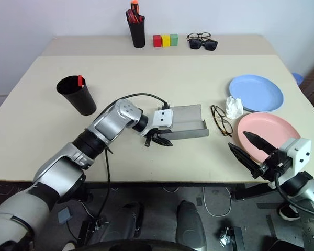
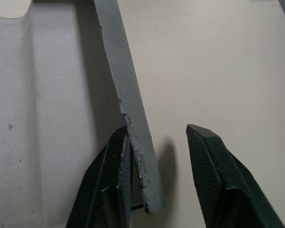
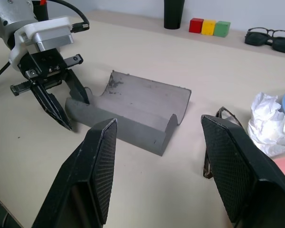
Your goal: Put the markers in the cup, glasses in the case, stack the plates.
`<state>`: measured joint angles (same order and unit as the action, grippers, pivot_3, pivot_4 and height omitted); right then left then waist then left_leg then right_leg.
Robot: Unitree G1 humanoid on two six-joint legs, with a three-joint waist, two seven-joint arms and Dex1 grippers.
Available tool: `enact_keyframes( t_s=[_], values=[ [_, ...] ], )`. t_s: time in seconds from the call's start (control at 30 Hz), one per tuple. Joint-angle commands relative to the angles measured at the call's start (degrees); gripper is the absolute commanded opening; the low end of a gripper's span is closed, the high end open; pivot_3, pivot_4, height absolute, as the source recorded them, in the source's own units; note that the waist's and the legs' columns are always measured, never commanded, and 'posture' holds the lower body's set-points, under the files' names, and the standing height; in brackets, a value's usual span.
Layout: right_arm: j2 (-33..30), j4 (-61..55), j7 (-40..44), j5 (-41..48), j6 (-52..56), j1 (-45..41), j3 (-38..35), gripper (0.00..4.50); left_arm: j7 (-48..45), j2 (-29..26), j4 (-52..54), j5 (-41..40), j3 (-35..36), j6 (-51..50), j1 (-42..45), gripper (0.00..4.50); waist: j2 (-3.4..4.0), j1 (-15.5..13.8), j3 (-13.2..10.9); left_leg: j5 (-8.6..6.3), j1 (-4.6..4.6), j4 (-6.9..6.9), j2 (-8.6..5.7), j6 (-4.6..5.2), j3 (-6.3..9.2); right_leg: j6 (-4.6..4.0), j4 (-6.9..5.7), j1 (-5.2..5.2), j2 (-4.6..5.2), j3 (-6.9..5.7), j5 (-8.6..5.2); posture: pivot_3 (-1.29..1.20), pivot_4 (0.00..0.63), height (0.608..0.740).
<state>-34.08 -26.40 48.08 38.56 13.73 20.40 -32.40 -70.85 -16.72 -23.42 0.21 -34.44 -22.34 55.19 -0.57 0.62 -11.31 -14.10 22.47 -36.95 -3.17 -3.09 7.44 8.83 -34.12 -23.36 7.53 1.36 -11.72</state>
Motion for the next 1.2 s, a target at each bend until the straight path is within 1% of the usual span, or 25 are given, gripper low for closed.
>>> enact_keyframes(
  t_s=[0.03,0.23,0.3,0.37,0.4,0.57,0.7,0.97,1.07,1.2],
  values=[
    [0.4,-1.6,-0.3,0.8,-1.4,0.0,-1.3,2.87,-1.4,-0.1,3.0,0.3,0.6,-1.4,-0.1,1.63,0.00,0.0,0.0,0.00,0.00,0.00,0.00,0.00,0.00,0.00,0.00,0.00,0.00,0.00,0.00,0.00,0.150,0.740],
    [0.2,-0.4,-0.1,0.3,-1.9,-1.0,-0.4,2.87,-1.5,-1.3,6.1,0.5,1.1,-4.5,-1.9,1.63,0.00,0.0,0.0,-0.01,0.00,0.01,0.00,0.02,0.00,0.01,-0.01,0.00,0.00,0.00,-0.01,0.00,0.150,0.740],
    [0.0,0.1,0.0,0.1,-2.0,-1.6,-0.1,2.87,-0.5,-0.8,5.7,0.9,1.2,-5.2,-2.0,1.09,0.00,0.0,0.0,-0.01,0.00,0.00,0.00,0.02,0.00,0.01,-0.01,0.00,0.00,0.00,-0.01,0.00,0.150,0.740],
    [-0.2,0.4,0.2,0.1,-2.0,-2.1,0.0,2.87,0.0,-0.6,5.9,0.8,1.4,-6.2,-1.9,0.22,0.00,0.0,0.0,-0.01,-0.01,0.00,0.00,0.02,0.00,0.02,-0.01,0.00,0.00,0.00,-0.01,0.00,0.150,0.740],
    [-0.3,0.5,0.3,0.1,-2.0,-2.2,0.0,2.87,0.1,-0.6,6.1,0.8,1.5,-6.4,-1.9,0.05,0.00,0.0,0.0,-0.01,-0.01,0.00,0.00,0.02,0.01,0.02,-0.01,0.00,0.00,0.00,-0.01,0.00,0.150,0.740],
    [-0.6,1.1,0.9,-0.1,-2.1,-2.5,-0.1,2.87,-0.1,-2.2,8.8,0.8,1.5,-7.8,-2.9,0.05,0.01,0.1,0.0,-0.02,-0.01,0.01,0.00,0.03,0.01,0.03,-0.02,0.00,0.00,0.00,-0.01,0.00,0.150,0.740],
    [-0.8,1.5,1.2,-0.2,-2.2,-2.8,0.1,2.87,-0.1,-3.9,13.6,-0.3,2.2,-12.1,-4.4,0.05,0.01,0.1,0.0,-0.02,-0.02,0.01,0.00,0.03,0.01,0.03,-0.02,0.00,0.00,0.00,-0.01,0.00,0.150,0.740],
    [-1.3,3.1,1.1,-1.6,-1.8,-4.2,1.4,2.87,0.6,-9.9,24.8,-2.6,4.1,-20.9,-8.9,0.05,0.02,0.1,0.0,-0.02,-0.02,0.01,0.01,0.03,0.02,0.02,-0.03,0.00,0.00,0.00,-0.01,0.00,0.150,0.740],
    [-1.8,4.2,0.1,-2.0,-0.3,-5.7,2.5,2.87,0.8,-12.4,27.2,-3.2,4.3,-21.4,-10.4,0.05,0.02,0.1,0.0,-0.02,-0.03,0.01,0.01,0.03,0.01,0.01,-0.03,0.00,0.00,0.01,-0.01,0.00,0.150,0.740],
    [-2.1,6.2,-1.0,-3.6,0.2,-8.1,3.8,2.87,1.3,-13.8,27.7,-3.9,4.3,-21.0,-11.2,0.05,0.02,0.1,0.0,-0.02,-0.02,0.01,0.00,0.03,0.02,0.00,-0.03,0.00,0.01,0.00,-0.02,0.00,0.150,0.740]
  ],
)
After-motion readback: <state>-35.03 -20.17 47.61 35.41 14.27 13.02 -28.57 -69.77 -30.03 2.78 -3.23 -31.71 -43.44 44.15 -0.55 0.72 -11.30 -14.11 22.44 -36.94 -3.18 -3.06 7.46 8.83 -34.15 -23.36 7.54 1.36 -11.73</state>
